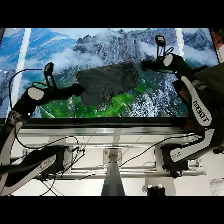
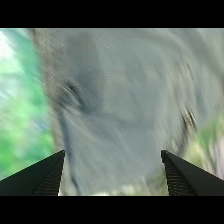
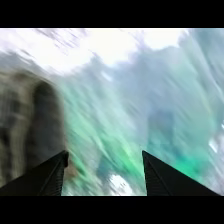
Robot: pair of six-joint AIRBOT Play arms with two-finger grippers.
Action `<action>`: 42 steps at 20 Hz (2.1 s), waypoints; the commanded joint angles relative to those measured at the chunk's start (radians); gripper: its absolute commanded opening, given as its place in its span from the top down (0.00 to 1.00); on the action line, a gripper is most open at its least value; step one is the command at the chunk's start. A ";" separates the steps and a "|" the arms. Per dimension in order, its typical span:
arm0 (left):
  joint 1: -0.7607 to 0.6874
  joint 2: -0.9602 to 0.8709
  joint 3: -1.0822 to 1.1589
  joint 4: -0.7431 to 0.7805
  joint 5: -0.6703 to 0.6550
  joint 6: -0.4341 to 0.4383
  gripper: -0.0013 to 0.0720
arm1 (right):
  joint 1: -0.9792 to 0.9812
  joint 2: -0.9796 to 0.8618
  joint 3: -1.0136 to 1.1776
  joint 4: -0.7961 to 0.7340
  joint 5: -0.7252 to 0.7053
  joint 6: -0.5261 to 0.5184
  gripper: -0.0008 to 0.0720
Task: Fold the clothes and pants, and hang the long-sleeved shirts on hangers.
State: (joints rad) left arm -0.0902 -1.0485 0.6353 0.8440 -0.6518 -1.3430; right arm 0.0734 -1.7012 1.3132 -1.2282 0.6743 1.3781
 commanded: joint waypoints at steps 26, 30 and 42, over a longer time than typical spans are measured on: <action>0.023 -0.246 0.002 -0.165 -0.090 0.121 0.50 | -0.015 -0.140 0.001 0.488 0.515 -0.427 0.91; 0.023 -0.259 0.002 -0.165 -0.093 0.130 0.92 | -0.022 -0.137 0.001 0.481 0.510 -0.432 0.91; 0.024 -0.259 0.002 -0.165 -0.093 0.232 0.92 | -0.095 -0.196 0.070 0.406 0.536 -0.287 0.34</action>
State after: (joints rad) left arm -0.0669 -1.3071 0.6369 0.6788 -0.7448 -1.1172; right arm -0.0193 -1.8648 1.3804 -0.8604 1.2026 1.0611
